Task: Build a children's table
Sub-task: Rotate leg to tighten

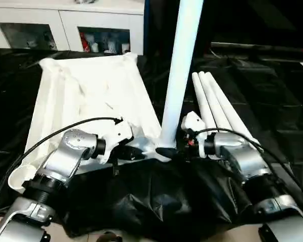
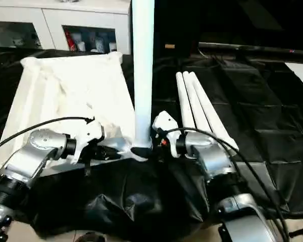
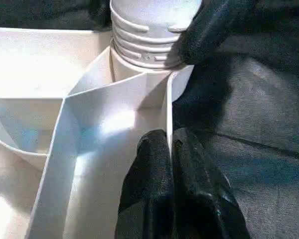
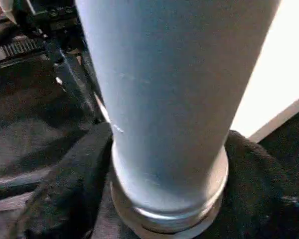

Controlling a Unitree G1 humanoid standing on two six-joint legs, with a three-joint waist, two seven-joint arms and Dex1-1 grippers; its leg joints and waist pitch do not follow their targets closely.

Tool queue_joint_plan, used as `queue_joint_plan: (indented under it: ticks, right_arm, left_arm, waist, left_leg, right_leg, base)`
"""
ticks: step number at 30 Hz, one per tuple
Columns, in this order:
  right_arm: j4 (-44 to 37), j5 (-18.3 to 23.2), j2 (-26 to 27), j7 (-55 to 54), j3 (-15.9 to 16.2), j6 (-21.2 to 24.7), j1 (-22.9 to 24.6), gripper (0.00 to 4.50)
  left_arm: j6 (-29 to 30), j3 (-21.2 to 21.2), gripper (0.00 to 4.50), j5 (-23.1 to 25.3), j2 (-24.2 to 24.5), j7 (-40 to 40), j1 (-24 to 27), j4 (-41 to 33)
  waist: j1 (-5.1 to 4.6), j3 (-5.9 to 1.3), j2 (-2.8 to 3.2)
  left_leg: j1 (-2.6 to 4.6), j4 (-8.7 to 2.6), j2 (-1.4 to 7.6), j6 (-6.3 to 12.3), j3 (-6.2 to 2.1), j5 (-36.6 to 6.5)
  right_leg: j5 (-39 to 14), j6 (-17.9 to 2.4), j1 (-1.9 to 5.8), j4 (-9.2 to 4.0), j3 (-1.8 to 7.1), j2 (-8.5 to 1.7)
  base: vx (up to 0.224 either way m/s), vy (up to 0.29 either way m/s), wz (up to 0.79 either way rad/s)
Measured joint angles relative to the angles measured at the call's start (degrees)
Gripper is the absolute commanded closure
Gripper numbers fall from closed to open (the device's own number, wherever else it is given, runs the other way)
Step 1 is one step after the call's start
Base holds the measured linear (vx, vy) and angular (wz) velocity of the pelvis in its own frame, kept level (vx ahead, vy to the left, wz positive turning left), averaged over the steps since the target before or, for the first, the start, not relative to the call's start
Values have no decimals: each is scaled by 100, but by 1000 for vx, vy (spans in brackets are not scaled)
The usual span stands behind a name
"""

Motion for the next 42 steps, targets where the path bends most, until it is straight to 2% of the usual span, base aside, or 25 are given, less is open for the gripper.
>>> queue_joint_plan:
  ticks: [7, 11, 14, 19, 21, 22, 24, 27, 29, 32, 37, 42]
  right_arm:
    - [-55, 11, 143, -244, -32, 141, 27, 172]
    - [364, -182, 596, -1361, -271, 70, -112, 176]
    - [1001, -254, 1051, -2546, -537, 66, -517, 176]
    - [1840, -266, 1568, -4134, -966, -7, -1073, 177]
    - [2012, -278, 1640, -4438, -1039, -71, -1188, 177]
    - [2050, -284, 1642, -4444, -1053, -121, -1203, 177]
    - [2205, -302, 1649, -4448, -1089, -198, -1301, 107]
    - [2321, -382, 1682, -4426, -1088, -342, -1331, 103]
    - [2374, -427, 1688, -4400, -1086, -421, -1331, 80]
    - [2376, -468, 1654, -4152, -1041, -507, -1310, 80]
    - [1986, -502, 1242, -3062, -631, -633, -1006, 80]
    - [1628, -583, 885, -2050, -373, -704, -730, 80]
  left_arm:
    - [12, 3, 450, 25, -92, 160, 11, 26]
    - [184, 107, 450, 188, -411, 831, -164, 310]
    - [489, 222, 450, 349, -800, 1571, -425, 617]
    - [839, 351, 450, 470, -1385, 2605, -815, 1063]
    - [916, 371, 450, 476, -1522, 2833, -880, 1111]
    - [916, 379, 450, 477, -1541, 2862, -884, 1111]
    - [917, 395, 450, 497, -1566, 2897, -917, 1136]
    - [915, 400, 450, 511, -1567, 2903, -919, 1136]
    - [914, 400, 450, 513, -1560, 2896, -916, 1136]
    - [868, 394, 450, 511, -1467, 2773, -855, 1067]
    - [631, 347, 450, 485, -1110, 2201, -637, 825]
    - [361, 240, 450, 382, -742, 1476, -416, 561]
  waist:
    - [-14, 0, 0]
    - [-58, -6, 9]
    - [-135, -7, 12]
    - [-157, -7, 12]
    - [-151, -8, 11]
    - [-147, -8, 11]
    - [-143, -8, 12]
    - [-140, -7, 11]
    - [-141, -7, 11]
    - [-162, -7, 11]
    - [-163, -7, 11]
    - [-145, -7, 12]
  left_leg:
    - [4, 2, 0, -1, 0, 1]
    - [22, 5, -4, -3, 1, 2]
    - [31, 4, -5, -7, 1, 4]
    - [19, 5, -5, -7, 0, 4]
    - [9, 5, -5, -7, 0, 4]
    - [6, 4, -5, -3, 0, 2]
    - [0, -1, -5, 1, 0, -1]
    - [0, -3, -4, 3, 0, -2]
    - [0, -1, -4, 2, 1, -1]
    - [2, -1, -3, 2, 1, -1]
    - [5, -4, -1, 2, 1, -1]
    - [4, -4, -1, 2, 1, -1]
  right_leg:
    - [0, 0, 1, 4, 2, 0]
    - [3, -5, 5, 20, 7, -2]
    - [4, -4, 5, 25, 8, -2]
    - [9, -13, 0, 24, 7, -2]
    - [6, -7, -2, 13, 6, -2]
    - [3, -4, -2, 7, 5, -2]
    - [1, -1, -4, 0, 2, -2]
    - [1, 0, -4, -2, -1, -2]
    - [1, -1, -4, -1, 1, -2]
    - [1, -1, -3, -1, 1, -2]
    - [0, 1, -4, 1, 0, 0]
    - [0, 0, -3, -1, 0, -1]
  base:
    - [0, 0, 0]
    - [0, 0, 0]
    - [0, 0, 0]
    - [0, 0, 0]
    - [0, 0, 0]
    - [0, 0, 0]
    - [0, 0, 0]
    - [0, 0, 0]
    - [0, 0, 0]
    - [0, 0, 0]
    - [0, 0, 0]
    - [0, 0, 0]
